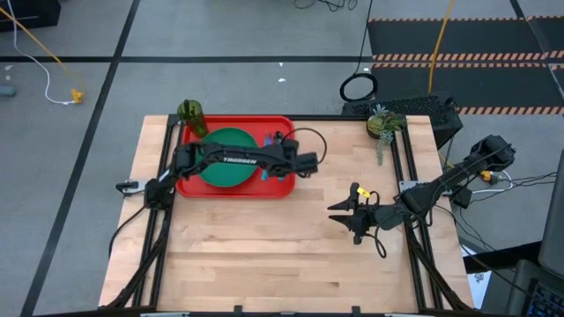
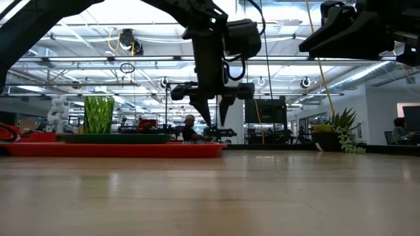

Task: Pick and place plate/cup/fork/spoon on tray
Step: Put the blue spoon on the orange tray to the right side of the blue fork

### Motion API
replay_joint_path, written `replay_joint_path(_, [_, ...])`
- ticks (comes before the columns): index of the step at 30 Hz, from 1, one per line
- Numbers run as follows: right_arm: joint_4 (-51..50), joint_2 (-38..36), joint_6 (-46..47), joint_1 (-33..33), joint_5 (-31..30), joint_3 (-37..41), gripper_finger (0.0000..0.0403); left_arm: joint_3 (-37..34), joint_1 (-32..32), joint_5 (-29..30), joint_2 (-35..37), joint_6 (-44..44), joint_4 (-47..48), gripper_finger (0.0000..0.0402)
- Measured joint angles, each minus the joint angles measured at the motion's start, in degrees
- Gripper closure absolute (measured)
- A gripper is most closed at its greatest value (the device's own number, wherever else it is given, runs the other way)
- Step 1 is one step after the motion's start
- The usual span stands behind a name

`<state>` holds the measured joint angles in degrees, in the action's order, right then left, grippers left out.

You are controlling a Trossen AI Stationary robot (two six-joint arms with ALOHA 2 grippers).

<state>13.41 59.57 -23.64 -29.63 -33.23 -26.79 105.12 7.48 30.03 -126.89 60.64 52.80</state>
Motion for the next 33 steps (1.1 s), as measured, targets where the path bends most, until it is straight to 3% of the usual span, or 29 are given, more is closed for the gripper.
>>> replay_joint_path(10, [0.01, 0.0, 0.0, 0.0, -0.01, 0.0, 0.028, -0.35, -2.77, -1.51, -0.35, 1.36, 0.02, 0.0304])
replay_joint_path(21, [0.0, 0.0, 0.0, -0.11, -0.01, 0.0, 0.028, -7.19, -3.08, -4.2, -0.35, 5.11, -0.11, 0.0366])
replay_joint_path(33, [0.0, 0.0, 0.0, -0.11, -0.01, 0.0, 0.028, -9.82, -2.77, -4.53, -0.35, 5.28, -1.27, 0.0376])
